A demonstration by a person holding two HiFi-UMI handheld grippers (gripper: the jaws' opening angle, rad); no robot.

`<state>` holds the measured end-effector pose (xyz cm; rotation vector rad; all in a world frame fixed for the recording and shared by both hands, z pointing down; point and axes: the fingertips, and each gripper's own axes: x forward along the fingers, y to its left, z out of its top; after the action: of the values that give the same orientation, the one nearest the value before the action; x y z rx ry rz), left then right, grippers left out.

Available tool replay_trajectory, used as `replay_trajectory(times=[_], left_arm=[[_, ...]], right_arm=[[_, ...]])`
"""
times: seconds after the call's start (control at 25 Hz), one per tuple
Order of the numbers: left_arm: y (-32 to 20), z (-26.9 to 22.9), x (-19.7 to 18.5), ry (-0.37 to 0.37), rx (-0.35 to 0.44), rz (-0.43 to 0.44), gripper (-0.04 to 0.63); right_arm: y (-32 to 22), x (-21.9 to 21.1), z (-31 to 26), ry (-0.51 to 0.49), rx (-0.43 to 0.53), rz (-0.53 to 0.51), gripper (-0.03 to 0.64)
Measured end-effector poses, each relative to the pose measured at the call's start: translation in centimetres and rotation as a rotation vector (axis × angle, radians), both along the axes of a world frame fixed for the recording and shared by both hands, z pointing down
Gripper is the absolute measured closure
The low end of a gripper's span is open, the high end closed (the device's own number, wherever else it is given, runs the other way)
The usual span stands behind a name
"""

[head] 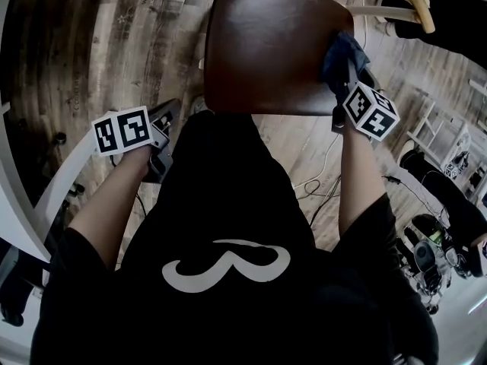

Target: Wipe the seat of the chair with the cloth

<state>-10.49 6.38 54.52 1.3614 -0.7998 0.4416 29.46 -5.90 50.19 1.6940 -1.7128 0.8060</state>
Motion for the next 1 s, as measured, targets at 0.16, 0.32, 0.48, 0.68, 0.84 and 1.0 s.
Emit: replay_trajectory(times=[0.16, 0.32, 0.48, 0.68, 0.84, 1.0], left_arm=[[0.1, -0.1, -0.2, 0.004, 0.009, -0.009, 0.583], [0.7, -0.1, -0.5, 0.007, 0.009, -0.015, 0.583], [1.2, 0.0, -1.4, 0.005, 0.008, -0.023, 0.583], [1.6, 0.1, -2.4, 0.003, 0.004, -0.042, 0.583], [2.1, 0.3, -3.1, 0.0, -0.001, -0.05, 0.583], [2.6, 0.6, -3.5, 0.002, -0.007, -0.067, 0.583]], right_arm=[[-0.6, -4.9, -2.6, -0.079, 0.071, -0.07, 0.561], [-0.2, -10.7, -3.7, -0.178, 0.087, -0.147, 0.561], [1.1, -16.9, -3.7, -0.281, 0.065, -0.217, 0.561], [4.1, -24.6, -2.5, -0.405, -0.019, -0.324, 0.561], [6.4, -28.8, -1.4, -0.451, -0.074, -0.379, 0.561], [8.0, -30.9, 0.4, -0.456, -0.124, -0.385, 0.561]])
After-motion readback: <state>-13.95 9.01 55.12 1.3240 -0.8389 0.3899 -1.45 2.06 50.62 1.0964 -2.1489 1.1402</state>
